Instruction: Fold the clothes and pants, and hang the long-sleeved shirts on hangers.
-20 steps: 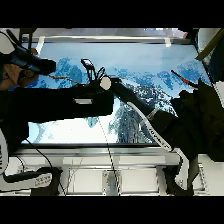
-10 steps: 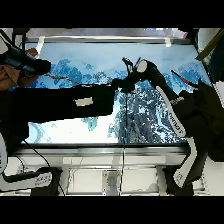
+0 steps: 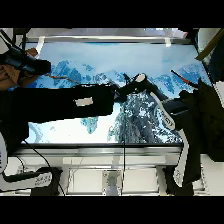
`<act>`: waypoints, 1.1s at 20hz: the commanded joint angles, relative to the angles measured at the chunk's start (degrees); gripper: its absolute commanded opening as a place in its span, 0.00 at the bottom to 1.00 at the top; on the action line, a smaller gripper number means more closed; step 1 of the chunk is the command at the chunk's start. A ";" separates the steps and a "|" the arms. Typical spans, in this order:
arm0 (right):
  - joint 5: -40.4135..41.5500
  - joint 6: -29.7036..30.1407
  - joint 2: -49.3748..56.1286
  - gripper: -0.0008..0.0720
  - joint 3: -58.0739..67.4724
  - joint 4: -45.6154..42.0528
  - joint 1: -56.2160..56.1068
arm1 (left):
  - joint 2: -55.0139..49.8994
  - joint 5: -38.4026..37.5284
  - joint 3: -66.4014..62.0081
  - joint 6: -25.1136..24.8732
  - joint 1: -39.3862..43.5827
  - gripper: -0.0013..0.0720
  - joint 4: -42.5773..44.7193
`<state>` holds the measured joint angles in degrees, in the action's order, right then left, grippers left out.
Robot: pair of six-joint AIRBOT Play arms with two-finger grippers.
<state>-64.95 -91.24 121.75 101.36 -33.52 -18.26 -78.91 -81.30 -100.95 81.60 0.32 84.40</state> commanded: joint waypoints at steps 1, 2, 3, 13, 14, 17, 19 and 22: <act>2.95 0.31 1.03 0.67 0.39 3.91 -3.21 | -0.02 0.00 0.02 -0.02 -0.07 0.04 0.04; 3.10 0.85 1.03 0.31 1.36 3.48 -3.74 | -0.02 -0.02 0.02 -0.04 -0.07 0.04 0.04; 2.91 0.83 0.96 0.05 2.64 3.02 -3.80 | -0.02 -0.09 0.02 -0.04 -0.09 0.04 0.04; -32.98 0.66 -13.38 0.04 9.84 -18.62 8.22 | 0.02 -7.96 0.02 -0.22 2.29 0.03 -2.97; -35.76 0.66 -15.08 0.05 9.86 -19.76 9.40 | 0.00 -7.96 0.02 -0.22 3.63 0.03 -4.00; -40.59 0.70 -19.39 0.05 9.79 -23.34 12.26 | -0.39 -7.23 0.70 -0.20 9.07 0.03 -4.07; -40.50 0.90 -21.03 0.05 9.86 -25.42 13.73 | -1.46 -5.05 3.48 -0.20 13.16 0.03 -4.07; -40.50 0.85 -21.38 0.05 9.86 -25.27 14.64 | -5.49 3.21 11.41 0.04 18.93 0.03 -4.09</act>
<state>-103.31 -90.43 101.73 111.18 -56.80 -4.95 -81.67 -84.38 -94.91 81.41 14.17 80.66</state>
